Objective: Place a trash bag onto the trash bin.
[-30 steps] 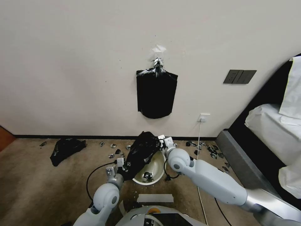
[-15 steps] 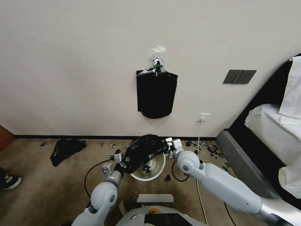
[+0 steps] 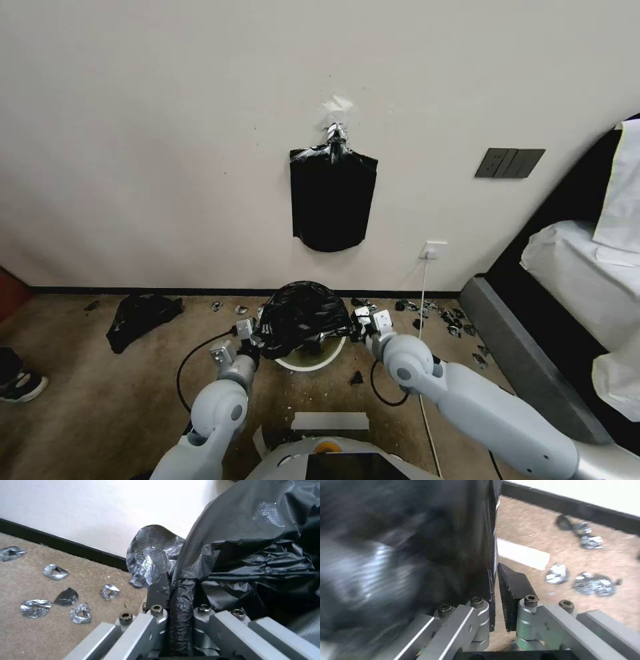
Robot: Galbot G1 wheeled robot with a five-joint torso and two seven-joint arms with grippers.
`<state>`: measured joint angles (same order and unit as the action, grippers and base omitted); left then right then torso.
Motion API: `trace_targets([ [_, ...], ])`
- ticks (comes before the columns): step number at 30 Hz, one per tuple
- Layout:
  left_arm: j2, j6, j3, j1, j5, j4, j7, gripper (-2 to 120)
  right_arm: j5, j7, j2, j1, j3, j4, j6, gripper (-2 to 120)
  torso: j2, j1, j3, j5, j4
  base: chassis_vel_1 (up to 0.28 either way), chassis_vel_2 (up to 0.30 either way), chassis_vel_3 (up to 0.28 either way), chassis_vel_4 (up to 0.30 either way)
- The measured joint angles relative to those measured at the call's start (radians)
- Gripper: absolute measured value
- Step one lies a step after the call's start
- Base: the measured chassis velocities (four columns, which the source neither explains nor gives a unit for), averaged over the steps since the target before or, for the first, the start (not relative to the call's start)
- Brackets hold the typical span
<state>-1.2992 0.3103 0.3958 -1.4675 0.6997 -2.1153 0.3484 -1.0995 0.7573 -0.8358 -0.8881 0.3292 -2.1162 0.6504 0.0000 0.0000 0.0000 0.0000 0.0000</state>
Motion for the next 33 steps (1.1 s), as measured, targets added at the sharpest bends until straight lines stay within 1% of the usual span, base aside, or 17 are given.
trace_targets([
  [2, -0.004, -0.001, 0.0, 0.002, 0.004, 0.002, 0.007, 1, 0.013, -0.003, -0.004, -0.004, 0.009, 0.0, -0.002, 7, 0.0, 0.0, 0.0, 0.0, 0.0, 0.0, 0.0, 0.0, 0.0],
  [4, -0.008, -0.004, 0.0, 0.01, 0.023, 0.006, 0.026, 1, 0.055, -0.024, -0.006, -0.011, 0.029, 0.01, -0.002, 7, 0.0, 0.0, 0.0, 0.0, 0.0, 0.0, 0.0, 0.0, 0.0],
  [9, -0.009, -0.008, -0.001, 0.028, 0.05, 0.012, 0.052, 1, 0.077, -0.042, -0.001, -0.014, 0.049, 0.013, -0.002, 7, 0.0, 0.0, 0.0, 0.0, 0.0, 0.0, 0.0, 0.0, 0.0],
  [12, -0.011, -0.008, -0.009, 0.047, 0.085, 0.016, 0.082, 1, 0.109, -0.06, 0.002, -0.013, 0.071, 0.024, -0.005, 7, 0.0, 0.0, 0.0, 0.0, -0.0001, 0.0, 0.0, 0.0, 0.0],
  [14, -0.011, -0.008, -0.009, 0.048, 0.086, 0.016, 0.084, 1, 0.111, -0.061, 0.002, -0.013, 0.074, 0.025, -0.005, 7, 0.0, 0.0, 0.0, 0.0, -0.0001, 0.0, 0.0, 0.0, 0.0],
  [17, -0.003, -0.008, -0.01, 0.057, 0.092, 0.023, 0.091, 1, 0.166, -0.079, 0.003, -0.011, 0.094, 0.037, -0.016, 7, 0.0, 0.0, 0.0, 0.0, -0.0001, 0.0, 0.0, 0.0, 0.0],
  [18, -0.003, -0.008, -0.01, 0.057, 0.092, 0.023, 0.091, 1, 0.166, -0.079, 0.003, -0.011, 0.094, 0.037, -0.016, 7, 0.0, 0.0, 0.0, 0.0, -0.0001, 0.0, 0.0, 0.0, 0.0],
  [21, 0.013, -0.009, -0.003, 0.061, 0.096, 0.025, 0.091, 1, 0.241, -0.115, 0.031, -0.02, 0.099, 0.021, -0.025, 9, 0.0, 0.0, 0.0, -0.0001, 0.0001, 0.0, 0.0, 0.0, 0.0],
  [22, 0.013, -0.009, -0.003, 0.061, 0.096, 0.025, 0.091, 1, 0.241, -0.115, 0.031, -0.02, 0.099, 0.021, -0.025, 9, 0.0, 0.0, 0.0, -0.0001, 0.0001, 0.0, 0.0, 0.0, 0.0],
  [24, 0.019, -0.01, 0.002, 0.065, 0.102, 0.025, 0.091, 1, 0.326, -0.151, 0.057, -0.027, 0.104, 0.012, -0.051, 10, 0.0, 0.0, 0.0, 0.0, 0.0, 0.0, 0.0, 0.0, 0.0],
  [25, 0.023, -0.011, 0.004, 0.067, 0.104, 0.025, 0.091, 1, 0.416, -0.191, 0.075, -0.035, 0.102, 0.012, -0.084, 13, 0.0, 0.0, 0.0, 0.0, -0.0001, 0.0, 0.0, 0.0, 0.0],
  [26, 0.026, -0.011, 0.007, 0.068, 0.105, 0.025, 0.092, 1, 0.477, -0.219, 0.089, -0.039, 0.098, 0.012, -0.112, 16, 0.0, 0.0, 0.0, 0.0002, -0.0002, 0.0, 0.0, 0.0, 0.0],
  [27, 0.026, -0.011, 0.007, 0.068, 0.105, 0.025, 0.092, 1, 0.477, -0.219, 0.089, -0.039, 0.098, 0.012, -0.112, 16, 0.0, 0.0, 0.0, 0.0002, -0.0002, 0.0, 0.0, 0.0, 0.0],
  [29, 0.035, -0.013, 0.013, 0.068, 0.109, 0.026, 0.091, 1, 0.598, -0.287, 0.129, -0.049, 0.083, 0.009, -0.169, 26, 0.0, 0.0, 0.0, -0.0001, 0.0, 0.0, 0.0, 0.0, 0.0],
  [30, 0.04, -0.013, 0.016, 0.067, 0.113, 0.026, 0.092, 1, 0.63, -0.307, 0.148, -0.053, 0.079, 0.0, -0.187, 31, 0.0, 0.0, 0.0, 0.0002, -0.0001, 0.0, 0.0, 0.0, 0.0],
  [32, 0.043, -0.013, 0.018, 0.067, 0.114, 0.026, 0.091, 1, 0.647, -0.319, 0.159, -0.056, 0.075, -0.006, -0.195, 32, 0.0, 0.0, 0.0, 0.0001, -0.0001, 0.0, 0.0, 0.0, 0.0],
  [33, 0.05, -0.014, 0.024, 0.066, 0.119, 0.026, 0.091, 1, 0.683, -0.35, 0.187, -0.062, 0.069, -0.022, -0.219, 39, 0.0, 0.0, 0.0, -0.0002, -0.0001, 0.0, 0.0, 0.0, 0.0],
])
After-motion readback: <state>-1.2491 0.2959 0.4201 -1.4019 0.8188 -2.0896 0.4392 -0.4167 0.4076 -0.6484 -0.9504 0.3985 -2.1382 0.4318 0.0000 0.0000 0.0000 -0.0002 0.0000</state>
